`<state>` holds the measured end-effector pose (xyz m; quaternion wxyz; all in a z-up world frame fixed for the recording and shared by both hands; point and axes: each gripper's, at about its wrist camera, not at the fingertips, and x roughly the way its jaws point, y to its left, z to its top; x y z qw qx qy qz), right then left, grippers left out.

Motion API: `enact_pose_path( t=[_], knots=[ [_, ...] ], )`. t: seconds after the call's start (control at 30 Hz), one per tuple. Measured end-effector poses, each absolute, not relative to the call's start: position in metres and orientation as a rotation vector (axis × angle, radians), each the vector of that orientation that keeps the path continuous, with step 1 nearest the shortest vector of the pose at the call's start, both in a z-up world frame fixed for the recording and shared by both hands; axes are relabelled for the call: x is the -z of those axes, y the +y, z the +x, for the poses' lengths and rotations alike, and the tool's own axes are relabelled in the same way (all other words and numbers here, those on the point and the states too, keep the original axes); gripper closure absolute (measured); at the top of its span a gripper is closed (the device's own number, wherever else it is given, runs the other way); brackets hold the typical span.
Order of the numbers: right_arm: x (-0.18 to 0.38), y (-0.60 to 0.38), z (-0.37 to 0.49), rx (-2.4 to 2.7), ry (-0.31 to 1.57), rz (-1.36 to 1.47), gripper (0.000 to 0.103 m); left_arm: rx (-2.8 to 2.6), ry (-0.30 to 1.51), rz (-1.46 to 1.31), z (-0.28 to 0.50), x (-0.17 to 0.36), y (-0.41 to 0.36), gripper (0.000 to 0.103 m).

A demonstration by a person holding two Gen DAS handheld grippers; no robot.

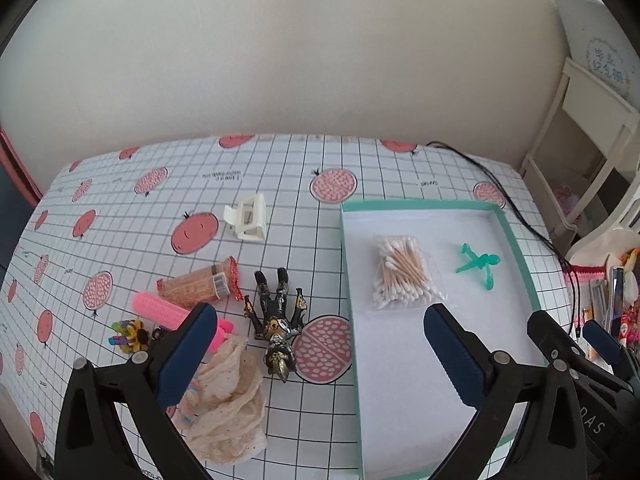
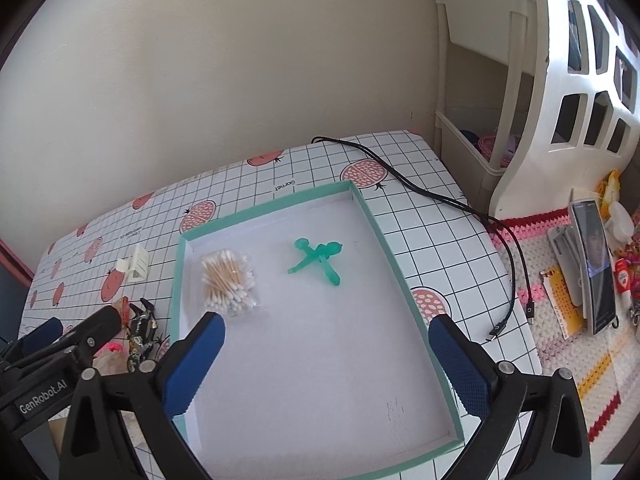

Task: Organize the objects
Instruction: 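Withdraw both grippers from the tray back toward the remaining pile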

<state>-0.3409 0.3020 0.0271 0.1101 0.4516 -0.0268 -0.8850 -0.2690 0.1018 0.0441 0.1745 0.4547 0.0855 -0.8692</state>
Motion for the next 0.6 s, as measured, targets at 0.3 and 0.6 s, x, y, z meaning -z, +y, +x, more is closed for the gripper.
enact_pose_path(
  t=[0.3, 0.6],
  knots=[
    [-0.061, 0.293, -0.312, 2.61, -0.086, 1.227, 0.0, 2.512, 0.253, 1.174, -0.217, -0.078, 0.076, 0.0],
    [-0.087, 0.247, -0.277, 2.5, 0.003, 1.141, 0.0, 2.448, 0.386, 1.148, -0.153, -0.087, 0.022, 0.0]
  ],
)
